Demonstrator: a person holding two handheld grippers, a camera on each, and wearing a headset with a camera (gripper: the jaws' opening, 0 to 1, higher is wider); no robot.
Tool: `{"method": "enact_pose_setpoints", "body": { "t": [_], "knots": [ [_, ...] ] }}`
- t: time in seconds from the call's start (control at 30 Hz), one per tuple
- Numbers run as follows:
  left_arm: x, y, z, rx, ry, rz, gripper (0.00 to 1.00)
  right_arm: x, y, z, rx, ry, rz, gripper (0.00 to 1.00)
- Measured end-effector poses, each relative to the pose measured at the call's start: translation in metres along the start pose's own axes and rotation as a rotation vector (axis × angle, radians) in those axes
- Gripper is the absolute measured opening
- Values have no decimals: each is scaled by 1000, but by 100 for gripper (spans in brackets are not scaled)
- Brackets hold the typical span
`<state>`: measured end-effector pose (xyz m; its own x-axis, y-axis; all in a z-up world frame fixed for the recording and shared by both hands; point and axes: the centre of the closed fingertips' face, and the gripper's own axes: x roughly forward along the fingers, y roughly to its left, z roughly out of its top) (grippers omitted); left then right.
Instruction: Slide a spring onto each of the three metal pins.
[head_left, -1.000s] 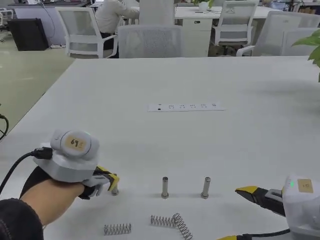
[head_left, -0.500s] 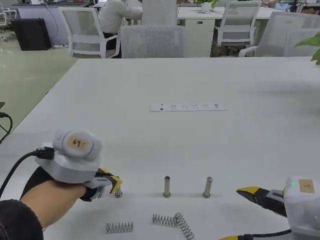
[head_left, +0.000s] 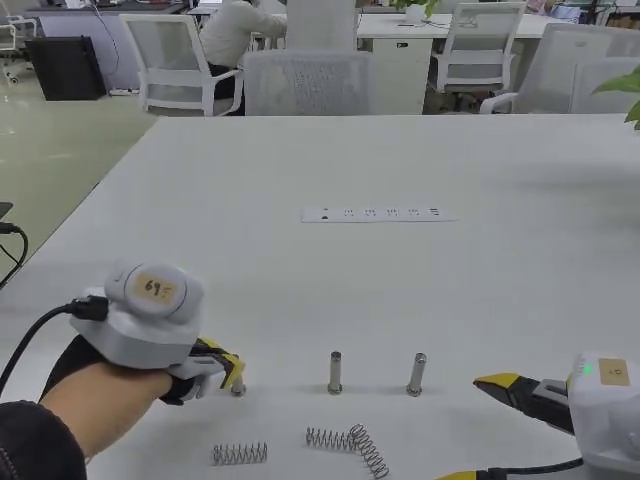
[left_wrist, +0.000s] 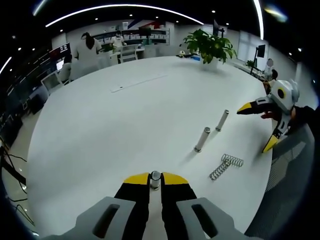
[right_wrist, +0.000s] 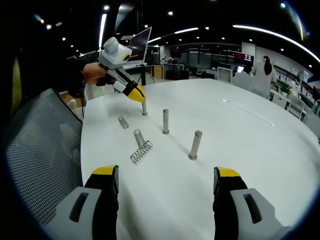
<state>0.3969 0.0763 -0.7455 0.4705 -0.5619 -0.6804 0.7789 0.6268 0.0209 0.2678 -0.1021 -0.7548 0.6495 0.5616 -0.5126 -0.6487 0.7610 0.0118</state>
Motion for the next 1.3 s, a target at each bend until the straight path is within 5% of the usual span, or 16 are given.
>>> {"method": "enact_pose_setpoints", "body": {
  "t": [0.6, 1.03, 1.3],
  "knots": [
    [-3, 0, 6, -11, -43, -6, 6, -1, -1, 0, 0, 0, -2, 77],
    [-23, -8, 24, -3, -142, -24, 21, -1, -1, 0, -1, 0, -2, 77],
    [-42, -8, 19, -7, -181, -22, 23, 0, 0, 0, -2, 2, -1, 77]
  ]
}}
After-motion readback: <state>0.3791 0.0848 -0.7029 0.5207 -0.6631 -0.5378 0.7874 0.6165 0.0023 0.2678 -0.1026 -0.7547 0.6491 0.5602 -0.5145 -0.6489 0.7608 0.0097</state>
